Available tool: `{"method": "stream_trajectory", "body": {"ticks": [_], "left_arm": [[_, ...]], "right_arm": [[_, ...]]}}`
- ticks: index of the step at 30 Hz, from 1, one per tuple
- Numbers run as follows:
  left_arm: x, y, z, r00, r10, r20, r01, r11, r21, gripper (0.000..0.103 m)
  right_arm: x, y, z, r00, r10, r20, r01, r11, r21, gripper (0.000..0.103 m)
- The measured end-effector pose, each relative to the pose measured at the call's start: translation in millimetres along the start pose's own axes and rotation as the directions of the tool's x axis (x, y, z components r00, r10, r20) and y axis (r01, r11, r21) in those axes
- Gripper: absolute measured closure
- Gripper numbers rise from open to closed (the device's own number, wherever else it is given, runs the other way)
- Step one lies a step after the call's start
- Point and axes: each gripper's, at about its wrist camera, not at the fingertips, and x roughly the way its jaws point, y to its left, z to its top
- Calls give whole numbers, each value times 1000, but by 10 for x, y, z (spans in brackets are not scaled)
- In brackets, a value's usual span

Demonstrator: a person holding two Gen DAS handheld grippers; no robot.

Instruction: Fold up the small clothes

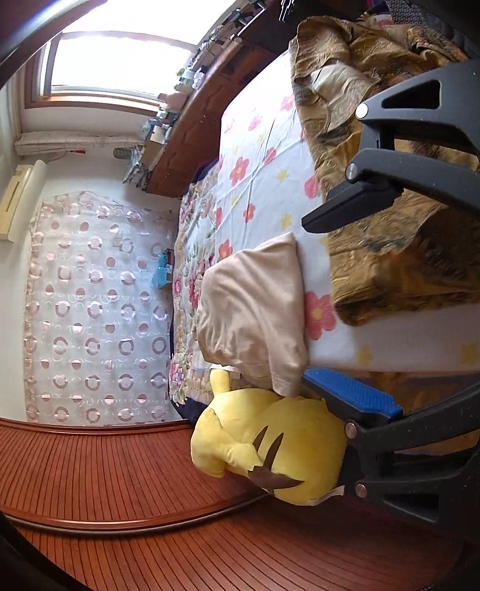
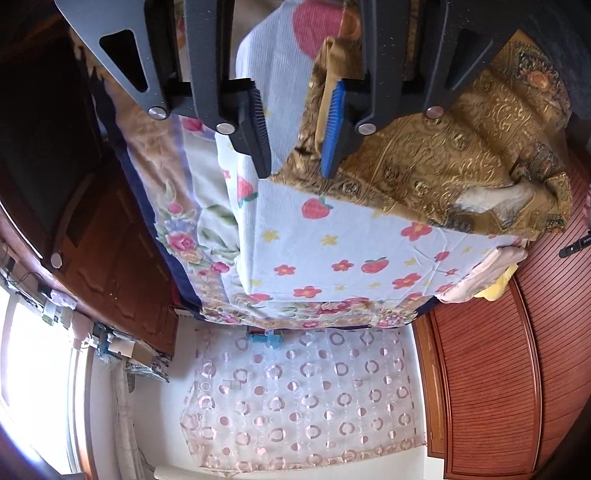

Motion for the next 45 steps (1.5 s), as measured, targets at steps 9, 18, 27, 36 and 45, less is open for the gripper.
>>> {"method": "stream_trajectory", "body": {"ticks": [9, 18, 27, 36, 45], "left_arm": [[571, 55, 117, 990, 9, -142, 0, 998, 62, 27], [804, -1, -53, 965, -13, -262, 30, 998, 62, 27], [894, -54, -249, 943, -44, -330, 59, 998, 35, 29], [873, -45, -284, 945, -75, -318, 88, 996, 27, 51], [776, -94, -291, 944, -114, -311, 127, 992, 21, 87]], "right_arm": [[577, 48, 156, 995, 27, -93, -30, 999, -33, 59], [769, -76, 254, 987, 18, -163, -20, 1000, -11, 58], [833, -118, 240, 978, 58, -198, -52, 998, 36, 58], [870, -110, 266, 976, 59, -209, -54, 998, 29, 57], [894, -71, 264, 971, 94, -218, -98, 995, -6, 66]]}}
